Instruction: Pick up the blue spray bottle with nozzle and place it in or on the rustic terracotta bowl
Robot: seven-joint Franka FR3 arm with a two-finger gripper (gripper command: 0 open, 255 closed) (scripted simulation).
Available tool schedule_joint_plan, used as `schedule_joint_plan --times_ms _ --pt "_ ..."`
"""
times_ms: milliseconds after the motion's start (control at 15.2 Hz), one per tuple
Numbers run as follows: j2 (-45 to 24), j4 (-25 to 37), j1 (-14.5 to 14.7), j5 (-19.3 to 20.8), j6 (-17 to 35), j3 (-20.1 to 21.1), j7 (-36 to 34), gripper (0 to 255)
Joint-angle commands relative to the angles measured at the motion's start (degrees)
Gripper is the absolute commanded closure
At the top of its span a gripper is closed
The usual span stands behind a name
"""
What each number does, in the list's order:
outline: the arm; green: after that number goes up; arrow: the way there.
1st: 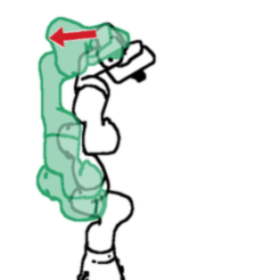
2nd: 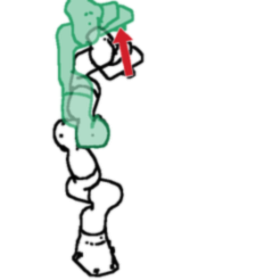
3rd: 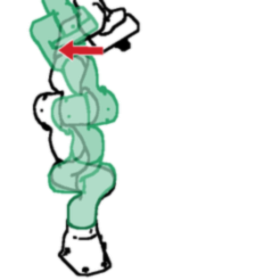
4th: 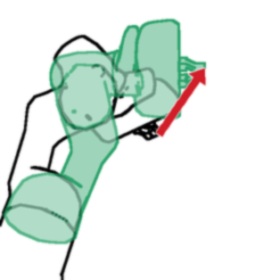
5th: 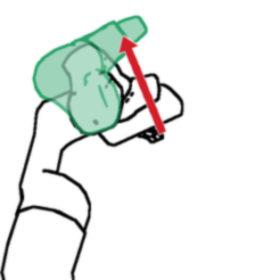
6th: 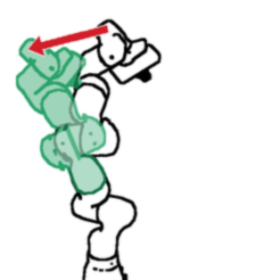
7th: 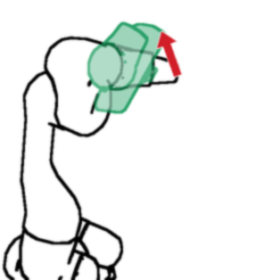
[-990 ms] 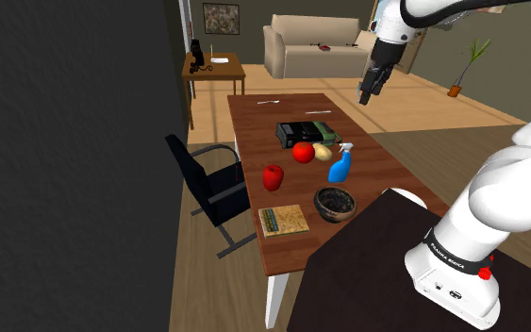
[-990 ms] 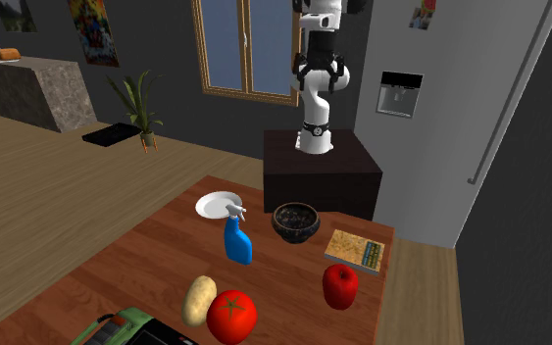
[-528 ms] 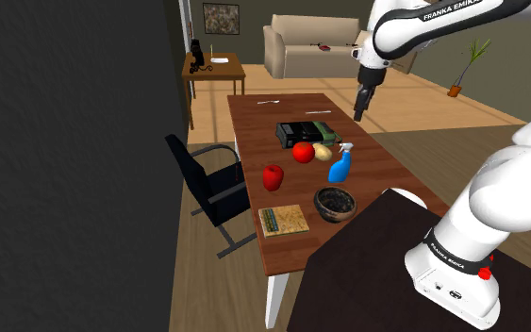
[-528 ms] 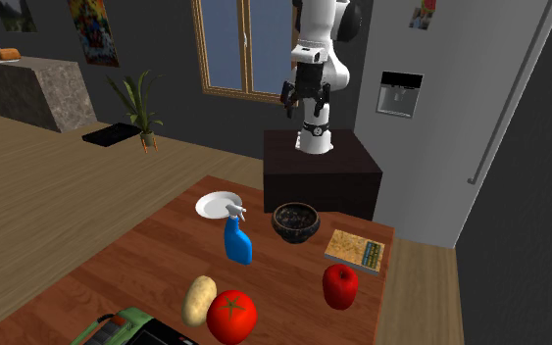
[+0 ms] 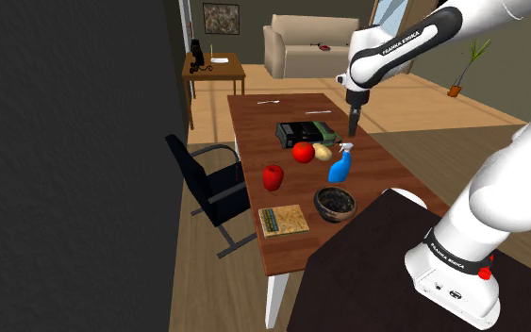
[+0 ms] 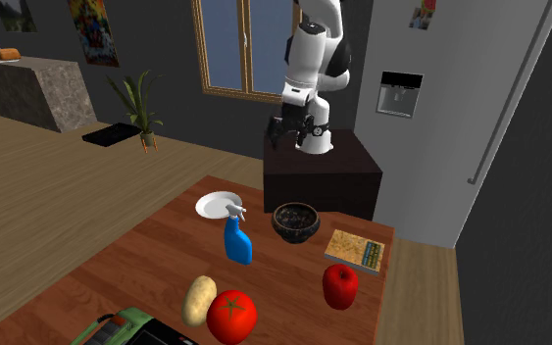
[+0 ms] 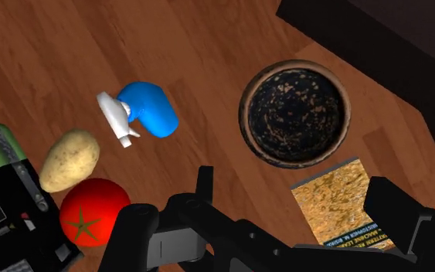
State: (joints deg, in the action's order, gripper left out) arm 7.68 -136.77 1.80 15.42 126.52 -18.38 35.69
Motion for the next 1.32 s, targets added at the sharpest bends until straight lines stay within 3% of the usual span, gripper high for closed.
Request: schedule_joint_plan --times_ms 0,660,1254 --pt "-4.7 1.3 -0.1 0.5 2.6 -0.7 3.0 0" --pt "-28.3 12.1 -2.9 2.2 12.3 -1.1 15.5 0" --pt "-49.1 26.9 -6.2 5.8 16.7 0.0 23.4 0"
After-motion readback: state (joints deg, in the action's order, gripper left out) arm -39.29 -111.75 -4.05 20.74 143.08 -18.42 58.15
